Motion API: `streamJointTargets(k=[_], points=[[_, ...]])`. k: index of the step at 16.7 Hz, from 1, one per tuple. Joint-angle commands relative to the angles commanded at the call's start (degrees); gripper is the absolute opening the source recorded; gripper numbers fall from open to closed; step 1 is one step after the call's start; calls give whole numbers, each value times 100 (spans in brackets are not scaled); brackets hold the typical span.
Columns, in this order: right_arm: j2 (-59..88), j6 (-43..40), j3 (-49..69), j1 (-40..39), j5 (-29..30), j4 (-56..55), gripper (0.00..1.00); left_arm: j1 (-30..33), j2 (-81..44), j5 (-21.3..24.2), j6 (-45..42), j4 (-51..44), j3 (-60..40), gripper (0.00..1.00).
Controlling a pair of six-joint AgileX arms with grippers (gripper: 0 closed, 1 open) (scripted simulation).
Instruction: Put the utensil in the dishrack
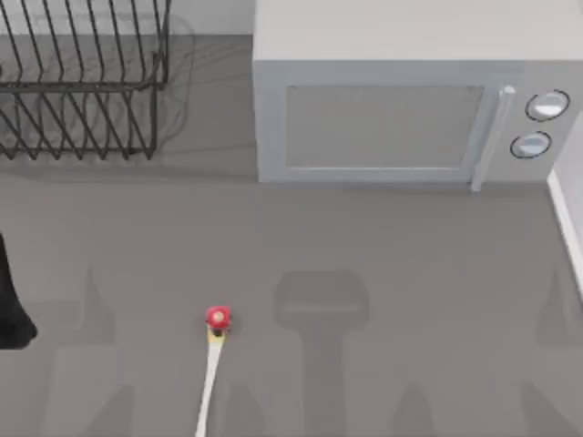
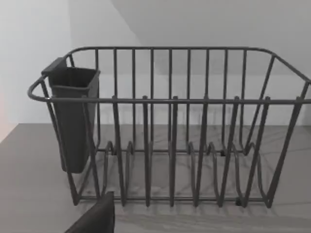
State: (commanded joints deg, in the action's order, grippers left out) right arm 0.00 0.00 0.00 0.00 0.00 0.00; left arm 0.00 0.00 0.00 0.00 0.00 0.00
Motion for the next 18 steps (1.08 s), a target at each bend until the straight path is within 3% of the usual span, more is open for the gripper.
streamJointTargets(k=[4, 8, 18], points=[[0, 0, 0, 0, 0, 0, 100, 120, -188, 11, 98, -146, -181, 100], [0, 0, 0, 0, 0, 0, 100, 688, -1284, 24, 587, -921, -1112, 100], [0, 0, 0, 0, 0, 0, 100, 2844, -6771, -5, 2446, -4241, -4445, 100]])
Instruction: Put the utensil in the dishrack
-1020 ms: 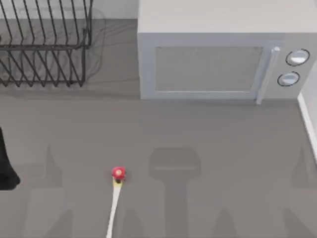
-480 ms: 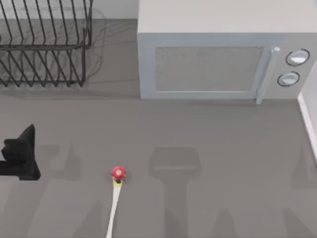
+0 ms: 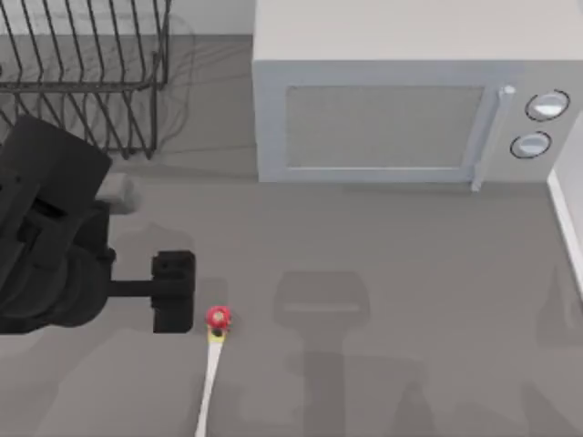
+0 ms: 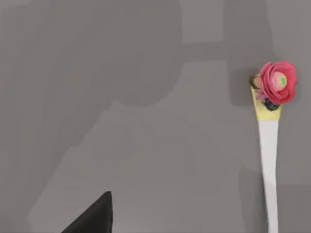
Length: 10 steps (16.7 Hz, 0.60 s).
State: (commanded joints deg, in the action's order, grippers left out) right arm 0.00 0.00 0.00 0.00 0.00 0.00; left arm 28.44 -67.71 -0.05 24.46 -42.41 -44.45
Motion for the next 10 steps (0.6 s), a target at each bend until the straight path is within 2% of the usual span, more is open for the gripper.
streamJointTargets(k=[5, 10], points=[[0, 0, 0, 0, 0, 0, 100, 860, -2004, -2, 751, -1242, -1402, 100], [0, 0, 0, 0, 0, 0, 100, 1227, -2763, -12, 1071, -1708, -2065, 100]])
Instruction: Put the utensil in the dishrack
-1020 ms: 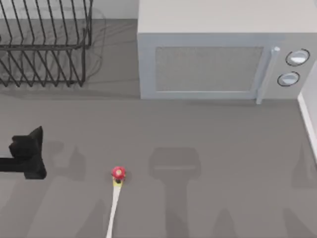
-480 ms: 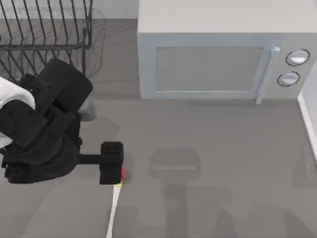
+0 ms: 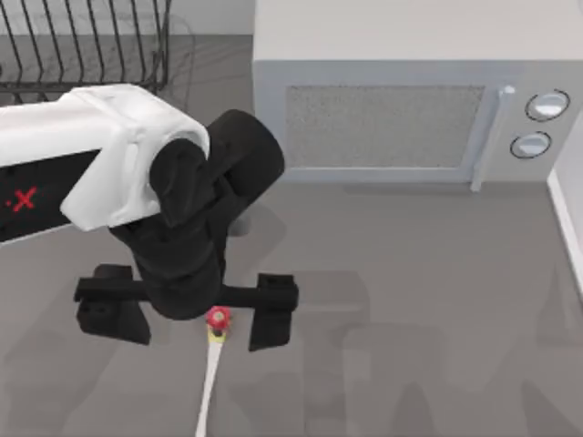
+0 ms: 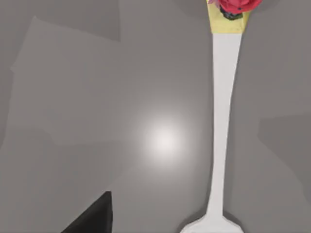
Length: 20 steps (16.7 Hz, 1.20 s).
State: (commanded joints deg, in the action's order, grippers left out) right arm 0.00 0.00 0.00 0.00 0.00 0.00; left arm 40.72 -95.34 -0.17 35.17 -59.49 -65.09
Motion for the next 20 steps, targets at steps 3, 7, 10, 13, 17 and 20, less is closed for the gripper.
streamJointTargets(k=[3, 7, 10, 13, 17, 20], points=[[0, 0, 0, 0, 0, 0, 100, 0, 0, 0, 0, 0, 0, 100], [0, 0, 0, 0, 0, 0, 100, -22, -93, 1, -18, 231, 153, 100], [0, 0, 0, 0, 0, 0, 100, -21, -415, 1, -30, 939, 519, 100], [0, 0, 0, 0, 0, 0, 100, -24, -809, 2, -36, 1800, 956, 100], [0, 0, 0, 0, 0, 0, 100, -22, -1088, 3, -39, 2344, 1256, 100], [0, 0, 0, 0, 0, 0, 100, -22, -1088, 3, -39, 2345, 1257, 100]])
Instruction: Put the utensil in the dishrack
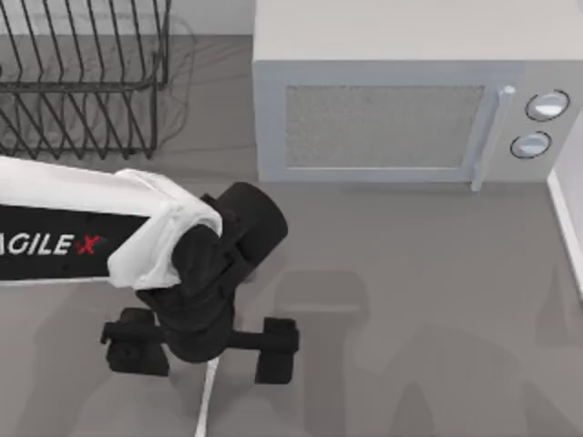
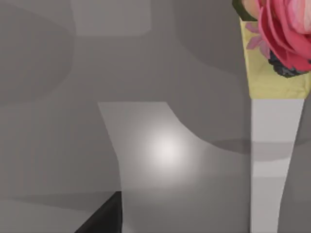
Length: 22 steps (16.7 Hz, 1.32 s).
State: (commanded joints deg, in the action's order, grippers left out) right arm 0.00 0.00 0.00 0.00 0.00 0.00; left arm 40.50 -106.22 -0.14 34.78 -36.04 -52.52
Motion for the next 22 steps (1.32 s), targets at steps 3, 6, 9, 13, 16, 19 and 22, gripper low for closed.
streamJointTargets(k=[3, 6, 9, 13, 16, 19, 22], points=[[0, 0, 0, 0, 0, 0, 100, 0, 0, 0, 0, 0, 0, 77], [0, 0, 0, 0, 0, 0, 100, 0, 0, 0, 0, 0, 0, 55], [0, 0, 0, 0, 0, 0, 100, 0, 0, 0, 0, 0, 0, 32], [0, 0, 0, 0, 0, 0, 100, 0, 0, 0, 0, 0, 0, 2], [0, 0, 0, 0, 0, 0, 100, 0, 0, 0, 0, 0, 0, 0], [0, 0, 0, 0, 0, 0, 100, 0, 0, 0, 0, 0, 0, 0], [0, 0, 0, 0, 0, 0, 100, 1, 368, -99, -41, -352, -126, 0]])
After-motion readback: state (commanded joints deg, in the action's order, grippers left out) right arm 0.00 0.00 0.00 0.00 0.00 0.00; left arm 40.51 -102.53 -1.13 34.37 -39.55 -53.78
